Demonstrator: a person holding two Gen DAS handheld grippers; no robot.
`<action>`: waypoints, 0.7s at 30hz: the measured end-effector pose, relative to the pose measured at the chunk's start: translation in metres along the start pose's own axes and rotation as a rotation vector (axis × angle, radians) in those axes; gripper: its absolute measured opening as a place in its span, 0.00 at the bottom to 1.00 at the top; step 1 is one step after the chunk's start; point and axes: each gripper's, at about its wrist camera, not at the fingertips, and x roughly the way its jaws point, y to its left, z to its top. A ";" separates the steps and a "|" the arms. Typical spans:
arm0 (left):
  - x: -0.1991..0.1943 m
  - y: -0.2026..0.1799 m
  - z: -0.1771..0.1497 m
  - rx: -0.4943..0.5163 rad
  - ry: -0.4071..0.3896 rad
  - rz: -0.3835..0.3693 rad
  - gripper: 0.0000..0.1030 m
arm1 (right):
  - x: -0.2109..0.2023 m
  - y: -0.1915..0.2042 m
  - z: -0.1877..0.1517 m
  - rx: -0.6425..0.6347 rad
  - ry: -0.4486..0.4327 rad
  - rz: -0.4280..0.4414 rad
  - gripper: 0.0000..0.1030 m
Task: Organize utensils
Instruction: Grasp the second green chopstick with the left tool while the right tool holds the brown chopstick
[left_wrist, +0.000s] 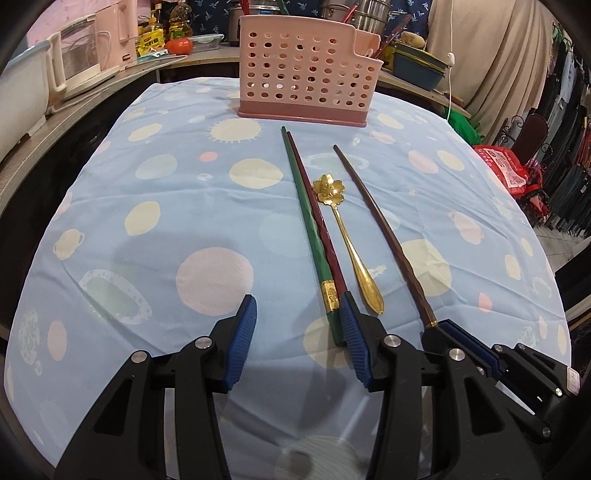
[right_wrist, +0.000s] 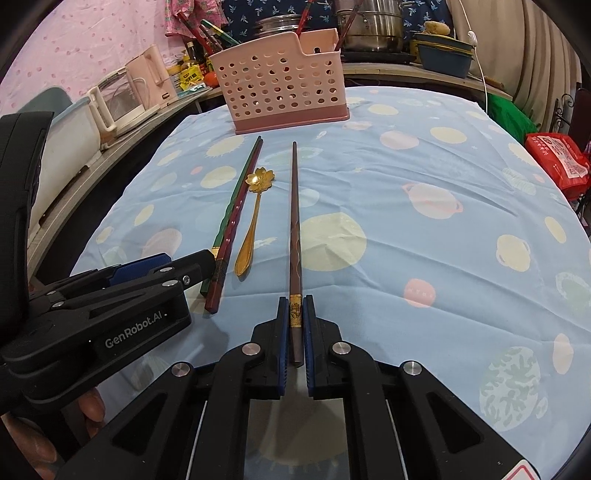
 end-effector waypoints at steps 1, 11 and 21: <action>0.001 -0.001 0.001 0.002 -0.001 0.002 0.44 | 0.000 0.000 0.000 0.000 0.000 0.000 0.07; 0.003 0.004 -0.001 0.025 -0.008 0.020 0.33 | 0.000 -0.001 0.001 0.003 0.001 0.005 0.07; 0.000 0.007 -0.001 0.011 -0.003 0.017 0.07 | -0.001 0.000 0.001 0.001 -0.001 0.002 0.07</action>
